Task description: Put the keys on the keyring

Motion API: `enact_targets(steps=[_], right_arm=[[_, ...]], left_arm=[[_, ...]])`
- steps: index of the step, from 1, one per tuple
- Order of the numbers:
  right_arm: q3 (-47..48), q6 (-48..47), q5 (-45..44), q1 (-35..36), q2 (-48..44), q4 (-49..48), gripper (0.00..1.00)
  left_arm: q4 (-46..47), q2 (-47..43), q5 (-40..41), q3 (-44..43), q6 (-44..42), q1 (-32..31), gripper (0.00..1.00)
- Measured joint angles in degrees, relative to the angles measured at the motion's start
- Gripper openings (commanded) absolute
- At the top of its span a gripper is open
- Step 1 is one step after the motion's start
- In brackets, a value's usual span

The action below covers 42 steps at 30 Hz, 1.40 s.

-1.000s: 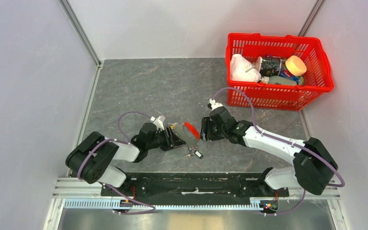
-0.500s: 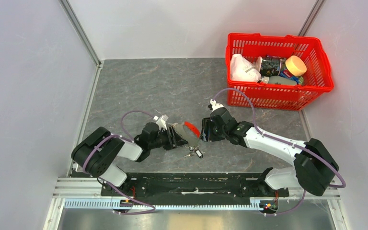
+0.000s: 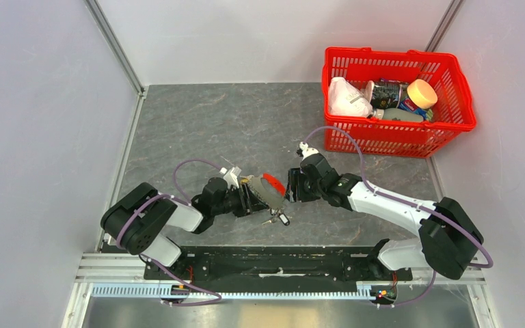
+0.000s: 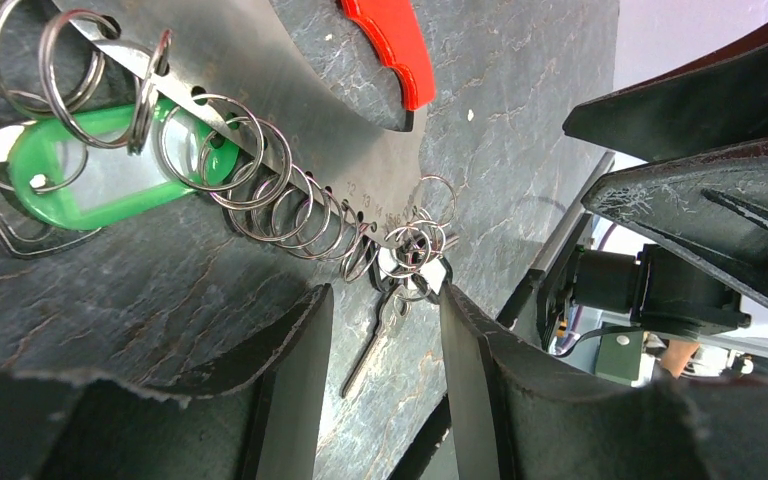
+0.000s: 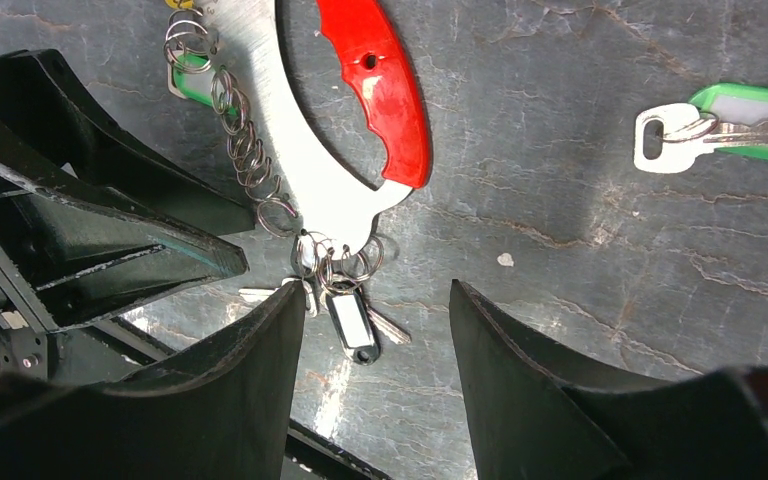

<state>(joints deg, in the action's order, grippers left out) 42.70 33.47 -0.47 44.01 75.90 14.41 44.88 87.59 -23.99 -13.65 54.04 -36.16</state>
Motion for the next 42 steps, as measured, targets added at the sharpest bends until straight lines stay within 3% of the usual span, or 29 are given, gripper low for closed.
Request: enact_targets(steps=[17,18,19,42], right_arm=[[-0.8,0.2,0.2,0.0,-1.6,-0.2,0.63],[-0.8,0.2,0.2,0.0,-1.6,-0.2,0.7],[-0.8,0.2,0.2,0.0,-1.6,-0.2,0.63],[-1.8,3.0,4.8,-0.4,5.8,-9.8,0.64]], left_arm=[[0.8,0.8,3.0,-0.6,0.1,-0.9,0.51],[0.7,0.7,3.2,-0.7,0.1,-0.9,0.51],[0.5,0.7,3.5,-0.8,0.1,-0.9,0.51],[-1.2,0.1,5.8,-1.6,0.1,-1.6,0.51]])
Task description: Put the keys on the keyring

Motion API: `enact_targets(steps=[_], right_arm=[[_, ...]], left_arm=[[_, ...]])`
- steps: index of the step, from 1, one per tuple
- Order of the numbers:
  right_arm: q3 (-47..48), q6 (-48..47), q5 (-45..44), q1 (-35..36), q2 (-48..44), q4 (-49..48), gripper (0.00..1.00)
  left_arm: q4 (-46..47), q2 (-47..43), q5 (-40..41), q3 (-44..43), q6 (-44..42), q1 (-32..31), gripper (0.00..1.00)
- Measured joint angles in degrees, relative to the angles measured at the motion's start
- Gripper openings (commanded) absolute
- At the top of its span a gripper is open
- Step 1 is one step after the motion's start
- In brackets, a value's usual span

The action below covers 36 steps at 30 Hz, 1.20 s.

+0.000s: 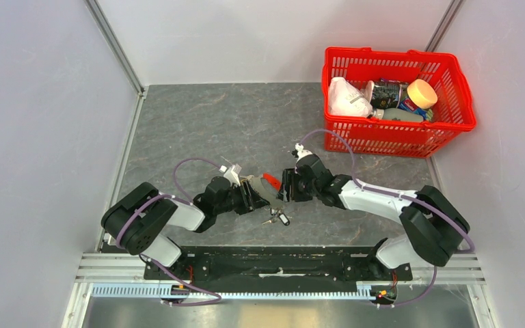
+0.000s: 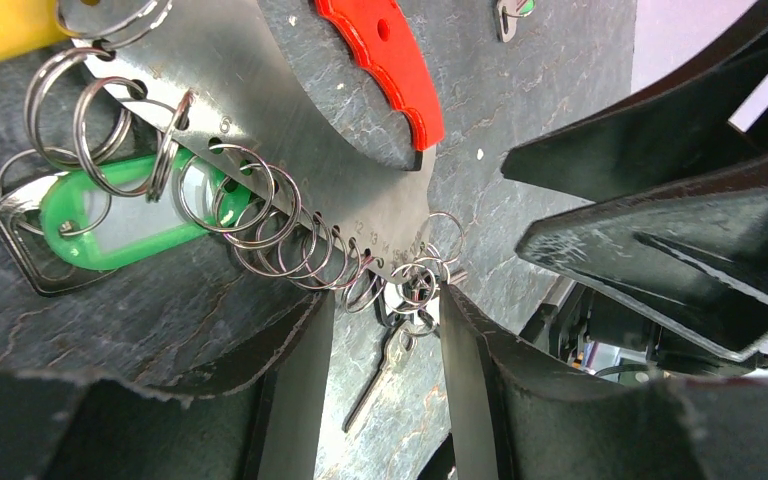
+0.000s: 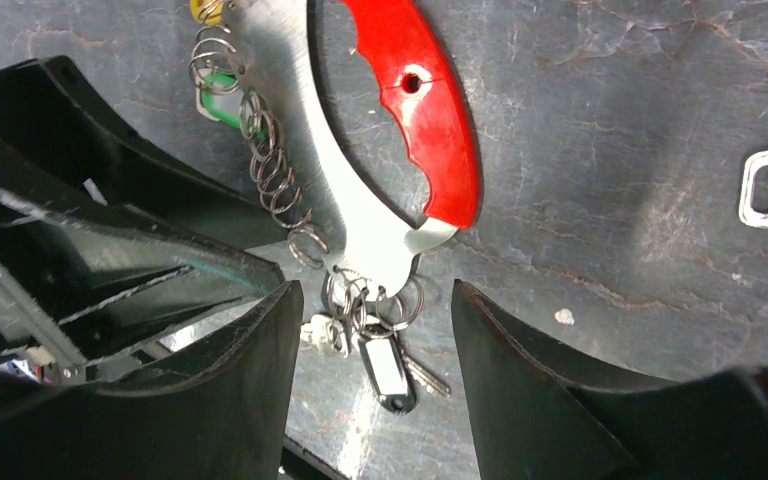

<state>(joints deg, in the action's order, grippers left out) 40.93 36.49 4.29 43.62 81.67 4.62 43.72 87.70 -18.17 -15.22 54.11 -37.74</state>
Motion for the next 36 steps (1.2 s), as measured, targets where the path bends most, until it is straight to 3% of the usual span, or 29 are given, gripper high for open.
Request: enact_targets(steps=[29,36], right_arm=[[-0.1,3.2,3.0,-1.5,9.9,-11.4,0.65],[-0.2,3.6,3.5,-1.5,10.0,-11.5,0.65]], left_arm=[[1.4,1.0,0.1,-0.1,0.0,-0.2,0.5],[1.6,1.5,0.2,-0.1,0.0,-0.3,0.4]])
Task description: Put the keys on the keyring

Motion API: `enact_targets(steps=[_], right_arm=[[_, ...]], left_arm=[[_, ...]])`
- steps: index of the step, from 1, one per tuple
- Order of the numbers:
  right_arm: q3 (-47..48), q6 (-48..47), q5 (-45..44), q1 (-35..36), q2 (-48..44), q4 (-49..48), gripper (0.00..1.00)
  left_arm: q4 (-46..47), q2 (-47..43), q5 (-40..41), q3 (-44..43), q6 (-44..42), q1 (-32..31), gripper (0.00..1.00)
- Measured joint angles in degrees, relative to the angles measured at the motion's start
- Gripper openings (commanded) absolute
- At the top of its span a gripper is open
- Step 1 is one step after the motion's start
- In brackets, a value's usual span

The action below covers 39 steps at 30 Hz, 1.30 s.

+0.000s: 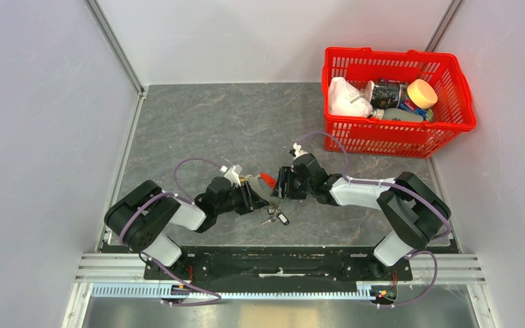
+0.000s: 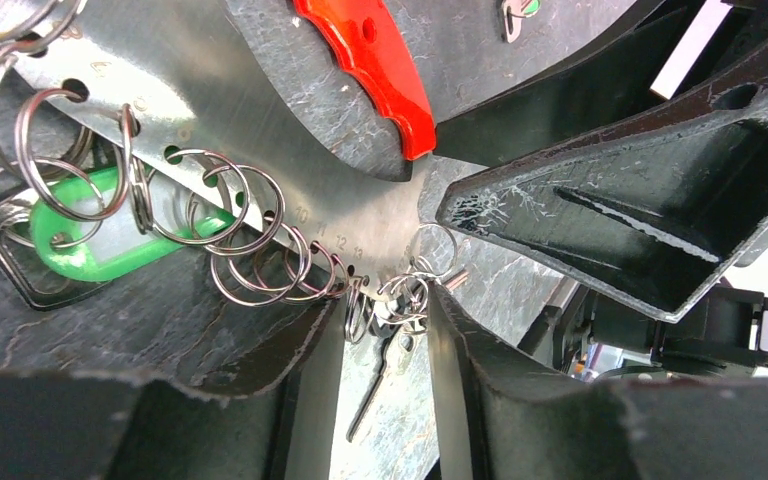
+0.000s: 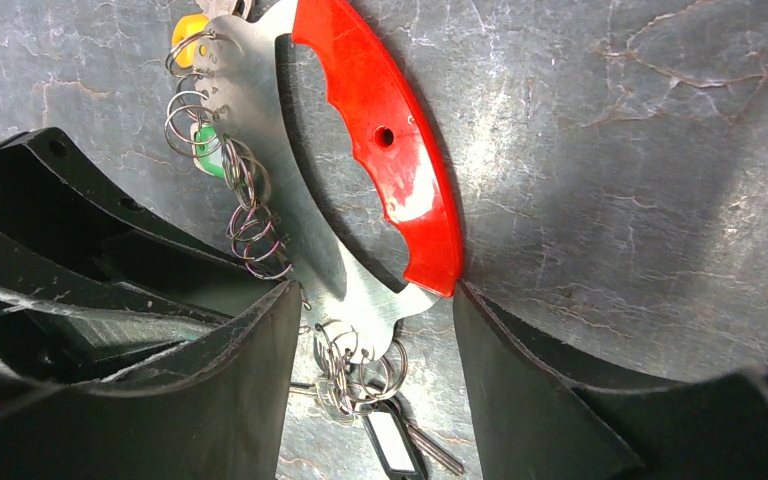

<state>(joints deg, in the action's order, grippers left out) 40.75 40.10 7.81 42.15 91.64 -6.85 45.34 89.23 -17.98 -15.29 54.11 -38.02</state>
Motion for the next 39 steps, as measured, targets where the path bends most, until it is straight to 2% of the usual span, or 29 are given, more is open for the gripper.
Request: enact_targets(steps=[9,16,23,33,39], right_arm=[[0.0,0.3,0.1,0.0,0.0,0.0,0.65],[-0.1,0.4,0.1,0.0,0.0,-0.1,0.65],[-0.1,0.4,0.2,0.0,-0.1,0.0,0.65],[-0.4,-0.1,0.3,0.0,-4.9,3.2,0.65],[-0.6,-1.3,1.7,0.0,-9.3,5.7,0.65]], left_arm=[[0.0,1.0,0.1,0.0,0.0,-0.1,0.25],[-0.8,1.1,0.1,0.2,0.0,-0.1,0.02],[-4.7,-2.2,0.1,0.5,-0.3,-0.1,0.02],[-26.3,-25.7,0.1,-1.3,-7.3,-0.1,0.02],[-37.3,-32.9,-1.8,-5.4,-13.3,-0.1,0.02]])
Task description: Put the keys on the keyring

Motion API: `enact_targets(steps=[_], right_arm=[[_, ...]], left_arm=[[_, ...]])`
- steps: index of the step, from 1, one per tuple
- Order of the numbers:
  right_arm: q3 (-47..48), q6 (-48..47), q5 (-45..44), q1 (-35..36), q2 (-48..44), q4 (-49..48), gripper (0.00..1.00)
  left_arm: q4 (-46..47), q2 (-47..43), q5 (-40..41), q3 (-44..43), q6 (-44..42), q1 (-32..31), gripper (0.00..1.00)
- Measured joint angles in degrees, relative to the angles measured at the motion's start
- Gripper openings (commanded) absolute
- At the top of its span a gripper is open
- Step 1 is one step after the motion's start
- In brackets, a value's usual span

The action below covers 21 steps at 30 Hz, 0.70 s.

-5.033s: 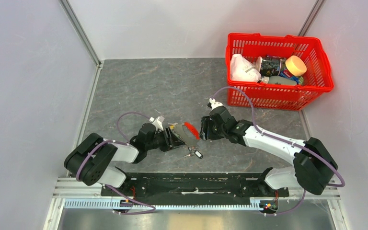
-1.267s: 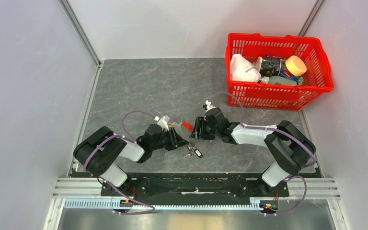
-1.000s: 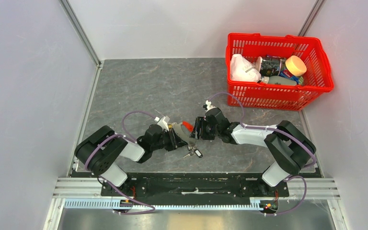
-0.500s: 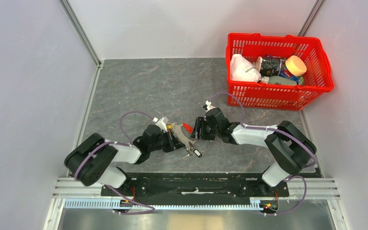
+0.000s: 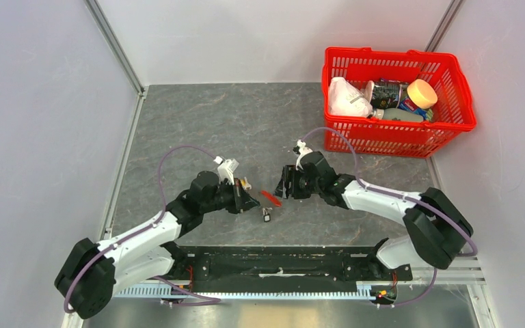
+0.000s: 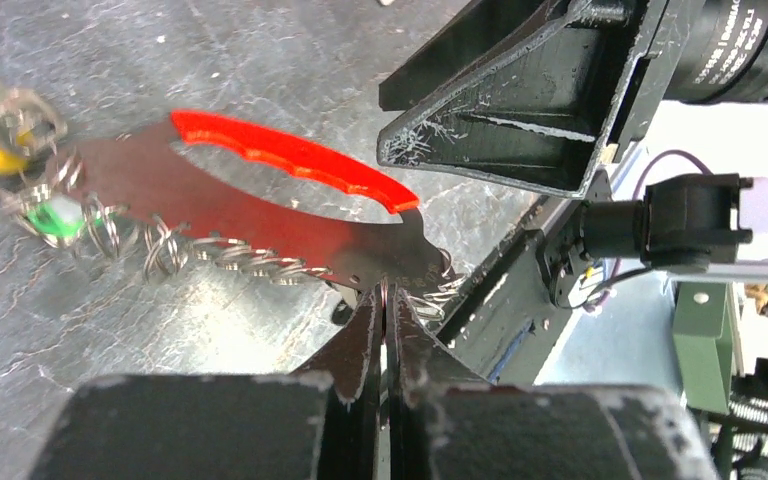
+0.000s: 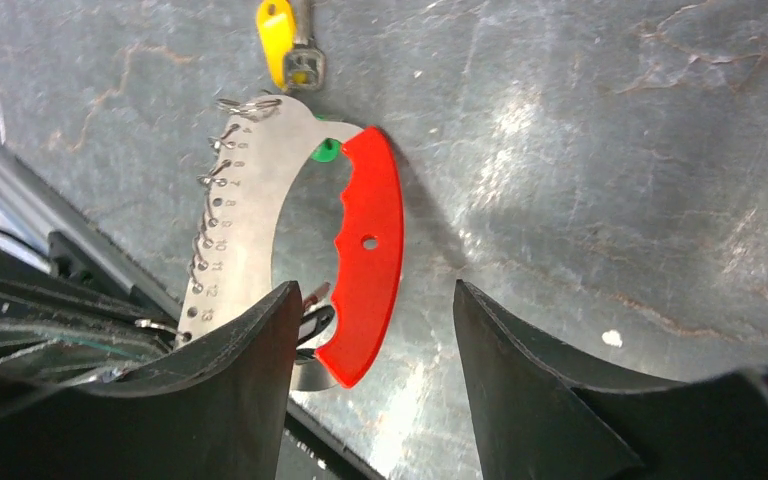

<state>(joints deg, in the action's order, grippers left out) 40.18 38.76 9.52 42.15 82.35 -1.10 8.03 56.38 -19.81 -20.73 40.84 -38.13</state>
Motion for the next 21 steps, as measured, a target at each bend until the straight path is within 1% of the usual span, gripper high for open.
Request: enact_targets(steps=[4,11,16,21], right_arm=[[0.0,-2.3,2.2,0.0,-5.5,3.8,0.65],[1.7,-8.5,7.6,0.0,-19.0,13.2,0.65],[6.8,-12.5,14.4,0.0,-23.6,18.1,0.65],[11.3,-15.4,21.7,0.0,-25.7,20.9,0.64]], left_arm=[[-4.0,-2.2,-2.9,-2.4,-2.5,-0.9,0.02],[-11.0,-6.8,-9.0,-7.8,-5.4,-2.7,0.02],[-15.4,-9.7,-14.3,-14.2,-8.4,-3.2,0.02],[-17.8,-10.1,-20.5,-19.0,-11.6,-4.3,0.02]])
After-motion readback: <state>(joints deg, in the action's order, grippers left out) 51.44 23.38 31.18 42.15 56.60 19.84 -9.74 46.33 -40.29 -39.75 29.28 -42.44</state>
